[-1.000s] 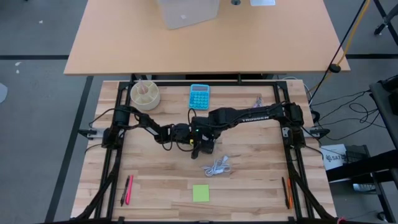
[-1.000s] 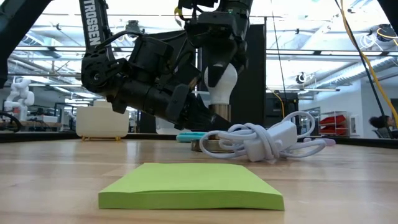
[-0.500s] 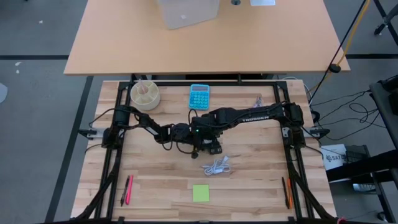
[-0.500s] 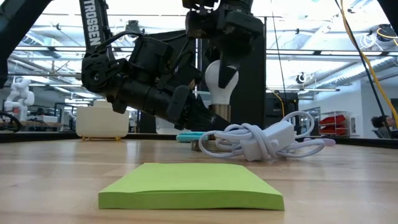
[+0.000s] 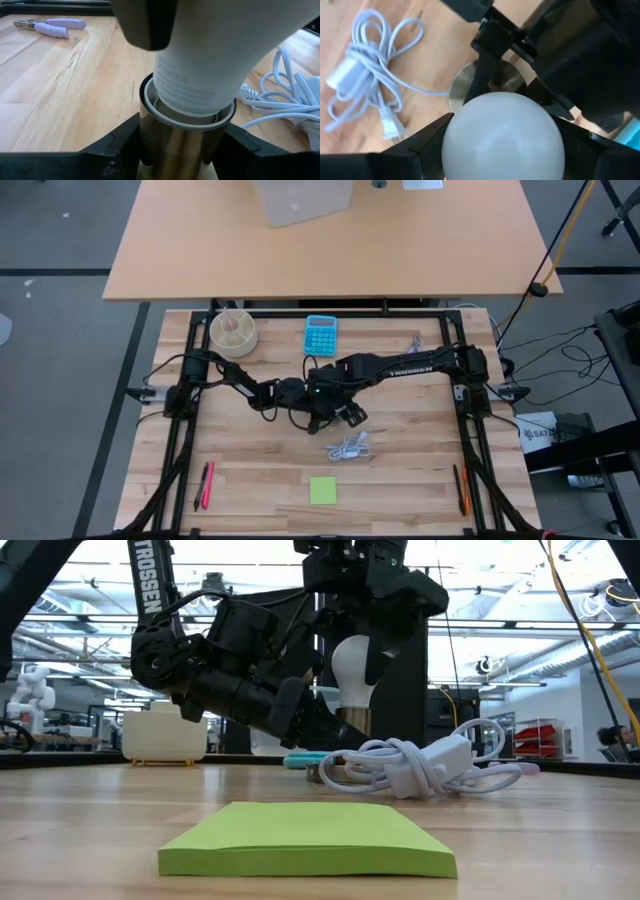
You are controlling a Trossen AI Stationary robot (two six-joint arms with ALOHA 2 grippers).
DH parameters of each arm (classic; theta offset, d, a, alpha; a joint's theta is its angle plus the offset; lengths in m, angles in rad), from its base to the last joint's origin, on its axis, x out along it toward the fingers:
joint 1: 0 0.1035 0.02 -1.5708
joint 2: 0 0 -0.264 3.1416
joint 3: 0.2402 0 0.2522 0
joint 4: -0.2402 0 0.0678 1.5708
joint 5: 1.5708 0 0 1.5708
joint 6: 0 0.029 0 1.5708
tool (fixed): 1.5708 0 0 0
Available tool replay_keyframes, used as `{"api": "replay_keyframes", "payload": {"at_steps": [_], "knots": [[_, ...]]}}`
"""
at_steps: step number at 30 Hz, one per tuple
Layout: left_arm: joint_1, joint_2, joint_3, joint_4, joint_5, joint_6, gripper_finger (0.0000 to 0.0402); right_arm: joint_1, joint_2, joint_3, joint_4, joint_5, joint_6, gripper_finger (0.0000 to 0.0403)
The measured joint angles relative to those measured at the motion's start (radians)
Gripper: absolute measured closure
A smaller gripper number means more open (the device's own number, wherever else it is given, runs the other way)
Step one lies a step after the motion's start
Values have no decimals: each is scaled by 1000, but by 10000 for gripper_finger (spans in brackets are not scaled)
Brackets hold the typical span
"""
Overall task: Screw lightbulb
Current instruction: Remove the lightbulb from the lamp
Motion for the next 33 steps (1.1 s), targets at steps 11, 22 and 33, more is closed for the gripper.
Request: {"api": "replay_keyframes", "payload": {"at_steps": [11,22,33], "knots": [[0,0,0,1,0,-15,204,5,1,-1,-12,97,-408,133],[3,0,0,0,3,-8,205,21,2,-1,-9,157,-577,130],[3,0,0,1,18,-8,205,46,2,-1,6,134,-270,89]]}}
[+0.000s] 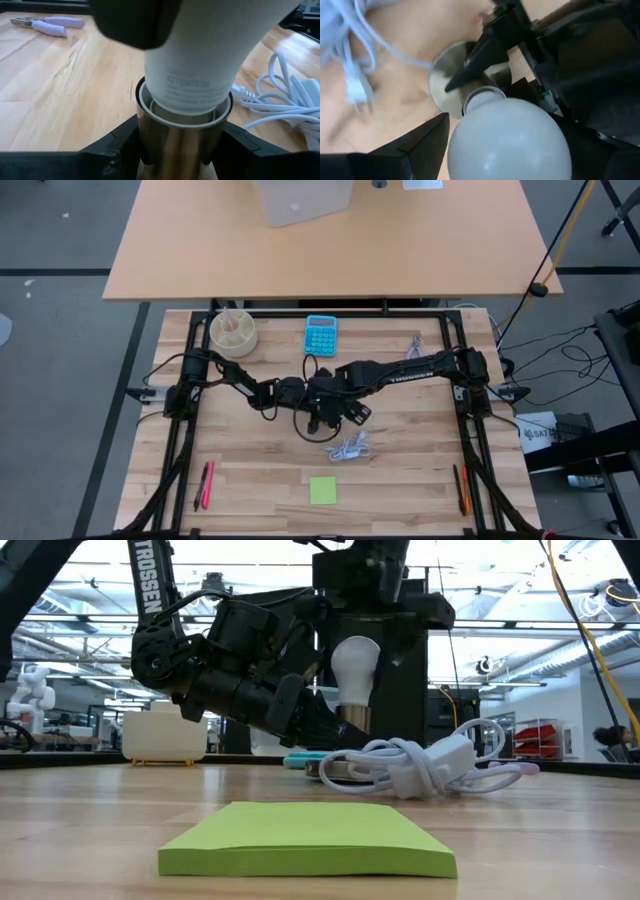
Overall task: Screw lightbulb
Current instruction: Remove the lightbulb from the lamp
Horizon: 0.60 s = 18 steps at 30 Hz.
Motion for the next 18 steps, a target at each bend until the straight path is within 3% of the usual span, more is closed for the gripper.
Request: {"api": "replay_keyframes", "payload": {"at_steps": [6,18], "knots": [[-1,0,1,-1,-4,5,205,3,0,1,17,-72,279,61],[-1,0,2,0,-12,7,204,6,0,3,79,-70,728,46]]}}
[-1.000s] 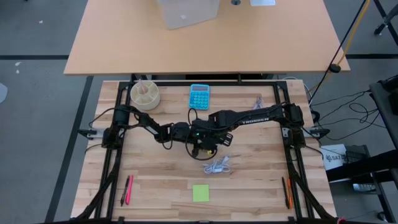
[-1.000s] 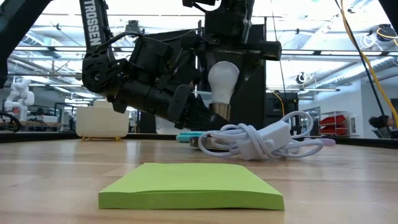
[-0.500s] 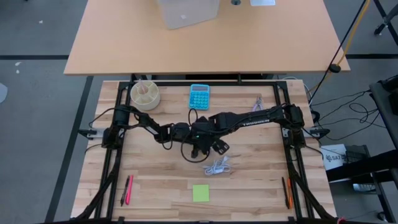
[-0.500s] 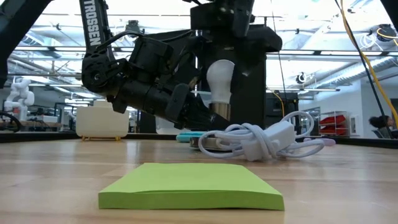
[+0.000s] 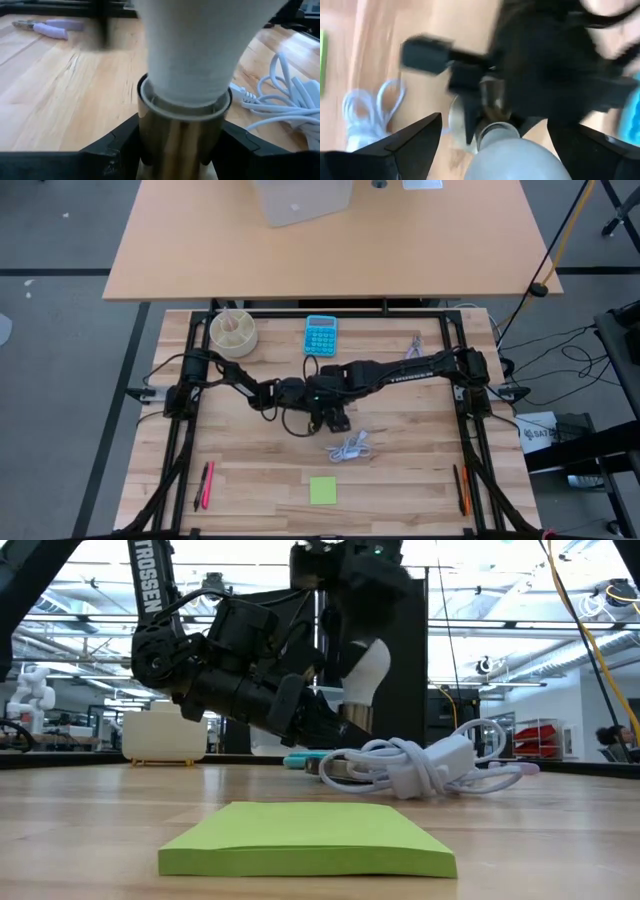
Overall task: Screw lightbulb
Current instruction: Remove the lightbulb from the lamp
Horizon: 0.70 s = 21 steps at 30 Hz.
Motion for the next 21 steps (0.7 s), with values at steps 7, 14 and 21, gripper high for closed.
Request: {"api": "replay_keyframes", "payload": {"at_steps": [7,14,21], "knots": [[-1,0,0,-6,2,3,204,-2,0,2,27,9,219,45],[-1,0,0,-5,2,1,204,-1,-1,2,-30,-29,387,45],[-1,0,0,-3,2,0,204,-2,0,1,-53,-25,541,45]]}}
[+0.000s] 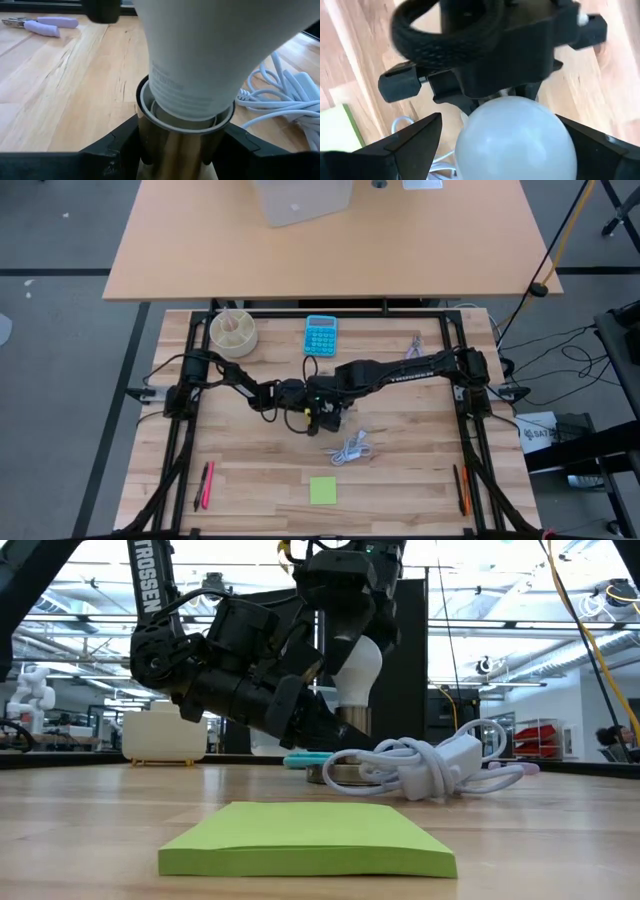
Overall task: Screw lightbulb
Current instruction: Remove the lightbulb from the lamp
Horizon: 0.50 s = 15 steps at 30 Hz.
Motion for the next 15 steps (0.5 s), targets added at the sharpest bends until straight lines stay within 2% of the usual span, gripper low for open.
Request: {"api": "replay_keyframes", "payload": {"at_steps": [7,15], "knots": [[0,0,0,2,0,-4,204,-20,0,0,-30,-4,177,46],[-1,0,-1,2,-1,-4,204,-28,0,-1,-34,-3,181,59]]}}
